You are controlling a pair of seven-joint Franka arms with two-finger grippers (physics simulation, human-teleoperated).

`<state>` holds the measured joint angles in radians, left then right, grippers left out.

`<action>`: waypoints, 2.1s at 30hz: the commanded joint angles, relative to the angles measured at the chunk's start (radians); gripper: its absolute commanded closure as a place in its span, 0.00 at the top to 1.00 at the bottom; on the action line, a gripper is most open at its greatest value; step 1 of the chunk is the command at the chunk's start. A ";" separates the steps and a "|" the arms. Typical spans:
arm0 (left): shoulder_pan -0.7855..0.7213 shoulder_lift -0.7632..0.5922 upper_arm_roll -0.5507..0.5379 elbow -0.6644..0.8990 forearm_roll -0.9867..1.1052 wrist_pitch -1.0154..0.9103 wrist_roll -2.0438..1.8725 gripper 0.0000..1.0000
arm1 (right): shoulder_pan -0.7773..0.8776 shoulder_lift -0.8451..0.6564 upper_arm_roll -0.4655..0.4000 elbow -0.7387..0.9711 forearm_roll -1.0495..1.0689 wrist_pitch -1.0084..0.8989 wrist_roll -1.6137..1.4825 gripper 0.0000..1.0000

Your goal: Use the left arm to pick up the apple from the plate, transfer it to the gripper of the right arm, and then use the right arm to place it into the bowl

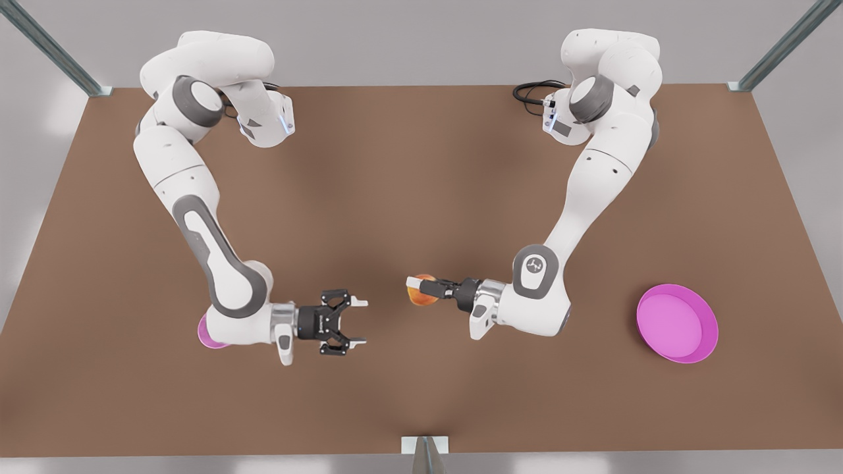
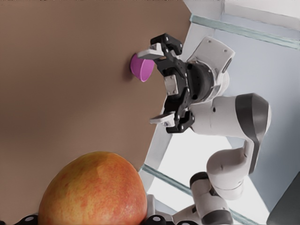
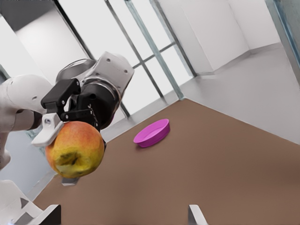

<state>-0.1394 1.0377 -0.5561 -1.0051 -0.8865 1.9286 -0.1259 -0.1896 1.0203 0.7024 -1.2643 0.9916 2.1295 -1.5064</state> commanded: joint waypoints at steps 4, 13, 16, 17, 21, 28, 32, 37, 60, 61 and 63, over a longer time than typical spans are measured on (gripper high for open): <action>-0.012 0.010 -0.004 0.013 -0.060 0.093 0.103 0.80 | 0.001 0.001 0.017 -0.009 0.102 0.013 -0.772 1.00; -0.015 0.012 -0.007 0.008 -0.114 0.101 0.104 0.79 | 0.025 0.006 0.060 -0.046 0.214 0.036 -0.773 1.00; -0.015 0.013 -0.005 0.008 -0.114 0.101 0.104 0.79 | 0.032 0.014 0.072 -0.046 0.222 0.036 -0.781 1.00; -0.015 0.012 -0.005 0.008 -0.114 0.101 0.103 0.79 | 0.033 0.017 0.074 -0.046 0.220 0.036 -0.781 1.00; -0.017 0.013 -0.007 0.010 -0.118 0.102 0.101 0.79 | 0.038 0.020 0.080 -0.047 0.237 0.036 -0.788 1.00; -0.017 0.015 -0.007 0.010 -0.118 0.104 0.106 0.79 | 0.047 0.023 0.095 -0.058 0.243 0.043 -0.795 1.00; -0.019 0.013 -0.007 0.010 -0.118 0.105 0.103 0.79 | 0.061 0.024 0.095 -0.056 0.246 0.058 -0.795 1.00; -0.020 0.015 -0.005 0.008 -0.118 0.104 0.103 0.79 | 0.087 0.035 0.095 -0.041 0.248 0.095 -0.795 1.00; -0.022 0.010 -0.008 0.003 -0.115 0.099 0.103 1.00 | 0.121 0.052 0.114 -0.024 0.278 0.121 -0.792 0.72; -0.026 0.010 -0.008 0.003 -0.115 0.102 0.101 1.00 | 0.119 0.052 0.115 -0.024 0.278 0.121 -0.792 0.72; -0.034 0.009 -0.008 0.005 -0.115 0.106 0.088 1.00 | 0.116 0.052 0.117 -0.026 0.280 0.121 -0.790 0.68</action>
<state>-0.1702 1.0488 -0.5635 -1.0009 -1.0034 2.0311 -0.0291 -0.0723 1.0740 0.8178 -1.2898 1.2662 2.2492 -2.2702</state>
